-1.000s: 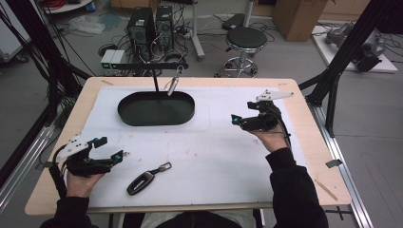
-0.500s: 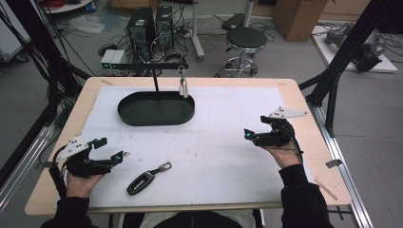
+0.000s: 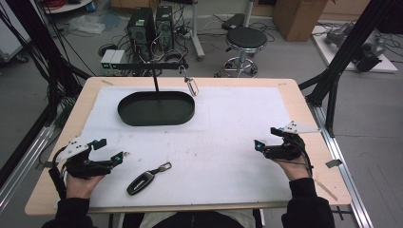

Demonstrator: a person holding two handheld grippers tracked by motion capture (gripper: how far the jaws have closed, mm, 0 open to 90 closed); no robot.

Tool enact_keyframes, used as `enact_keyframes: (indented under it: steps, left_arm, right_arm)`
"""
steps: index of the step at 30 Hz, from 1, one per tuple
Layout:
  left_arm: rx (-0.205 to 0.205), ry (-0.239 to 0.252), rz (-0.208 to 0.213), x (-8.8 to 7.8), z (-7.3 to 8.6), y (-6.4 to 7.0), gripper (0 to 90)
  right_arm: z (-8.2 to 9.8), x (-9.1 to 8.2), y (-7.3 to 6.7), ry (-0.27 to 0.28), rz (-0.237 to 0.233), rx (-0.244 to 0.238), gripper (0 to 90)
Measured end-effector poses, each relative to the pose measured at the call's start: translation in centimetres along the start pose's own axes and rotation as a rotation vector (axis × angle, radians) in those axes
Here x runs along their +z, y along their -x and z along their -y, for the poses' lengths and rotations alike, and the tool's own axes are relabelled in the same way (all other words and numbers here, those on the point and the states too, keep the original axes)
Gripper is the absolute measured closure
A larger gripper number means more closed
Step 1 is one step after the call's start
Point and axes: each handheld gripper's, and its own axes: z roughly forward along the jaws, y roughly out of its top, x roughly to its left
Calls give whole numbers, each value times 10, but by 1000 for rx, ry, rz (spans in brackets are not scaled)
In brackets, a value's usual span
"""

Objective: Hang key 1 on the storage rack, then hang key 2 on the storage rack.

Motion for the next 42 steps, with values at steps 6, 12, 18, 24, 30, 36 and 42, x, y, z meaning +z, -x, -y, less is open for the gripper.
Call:
enact_keyframes:
  steps: [6, 12, 18, 24, 30, 36, 42]
  left_arm:
    - [41, -93, 57, 10, -9, 9, 121]
    - [105, -207, 131, 31, -24, 32, 121]
    - [139, -283, 173, 50, -26, 46, 121]
    - [146, -362, 214, 63, -29, 54, 123]
    - [197, -482, 285, 80, -25, 70, 150]
    - [222, -613, 321, 96, -19, 83, 203]
    - [207, -657, 308, 102, -18, 84, 361]
  right_arm:
    - [8, 3, -3, -17, 7, -6, 101]
    - [13, 6, -6, -30, -4, -17, 101]
    - [16, 5, -7, -34, -6, -14, 101]
    - [20, 3, -6, -34, 0, -14, 101]
    - [25, 2, -7, -43, 0, -18, 101]
    - [30, 1, -8, -53, 5, -20, 101]
    - [37, -2, -10, -67, 5, -22, 101]
